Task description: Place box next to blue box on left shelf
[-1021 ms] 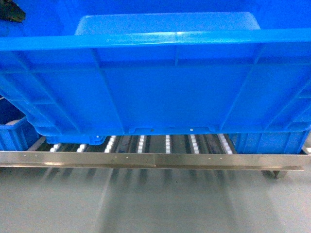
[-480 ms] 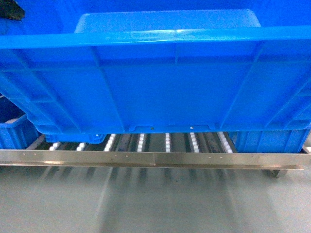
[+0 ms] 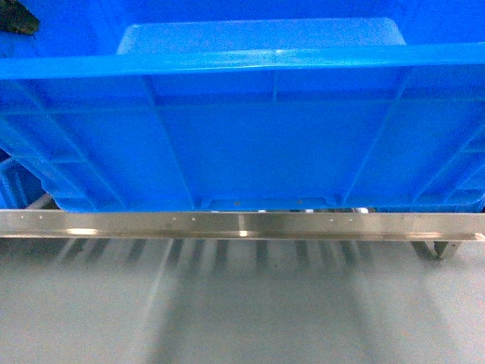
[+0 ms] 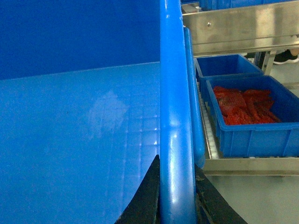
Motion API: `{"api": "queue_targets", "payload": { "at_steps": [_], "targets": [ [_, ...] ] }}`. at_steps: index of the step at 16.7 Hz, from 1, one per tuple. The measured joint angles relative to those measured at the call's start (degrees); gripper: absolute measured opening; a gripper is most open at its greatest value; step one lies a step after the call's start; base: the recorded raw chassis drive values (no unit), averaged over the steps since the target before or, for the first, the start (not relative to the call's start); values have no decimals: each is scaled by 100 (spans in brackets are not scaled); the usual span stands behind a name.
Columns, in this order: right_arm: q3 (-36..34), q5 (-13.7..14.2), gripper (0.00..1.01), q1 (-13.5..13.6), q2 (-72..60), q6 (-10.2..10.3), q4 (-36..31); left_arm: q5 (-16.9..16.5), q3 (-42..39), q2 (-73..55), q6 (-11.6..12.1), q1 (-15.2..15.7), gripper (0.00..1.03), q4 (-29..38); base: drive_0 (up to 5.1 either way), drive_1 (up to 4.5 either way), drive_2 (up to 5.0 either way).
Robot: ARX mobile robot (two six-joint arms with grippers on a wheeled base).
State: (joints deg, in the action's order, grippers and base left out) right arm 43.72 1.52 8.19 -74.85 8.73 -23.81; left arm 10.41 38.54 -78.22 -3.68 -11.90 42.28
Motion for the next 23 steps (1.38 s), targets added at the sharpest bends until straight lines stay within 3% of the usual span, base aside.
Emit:
{"api": "queue_targets", "payload": {
  "at_steps": [23],
  "targets": [
    [-4, 0, 8, 0, -2, 0, 22, -2, -4, -2, 0, 0, 10, -39, 0, 0, 0]
  ]
}}
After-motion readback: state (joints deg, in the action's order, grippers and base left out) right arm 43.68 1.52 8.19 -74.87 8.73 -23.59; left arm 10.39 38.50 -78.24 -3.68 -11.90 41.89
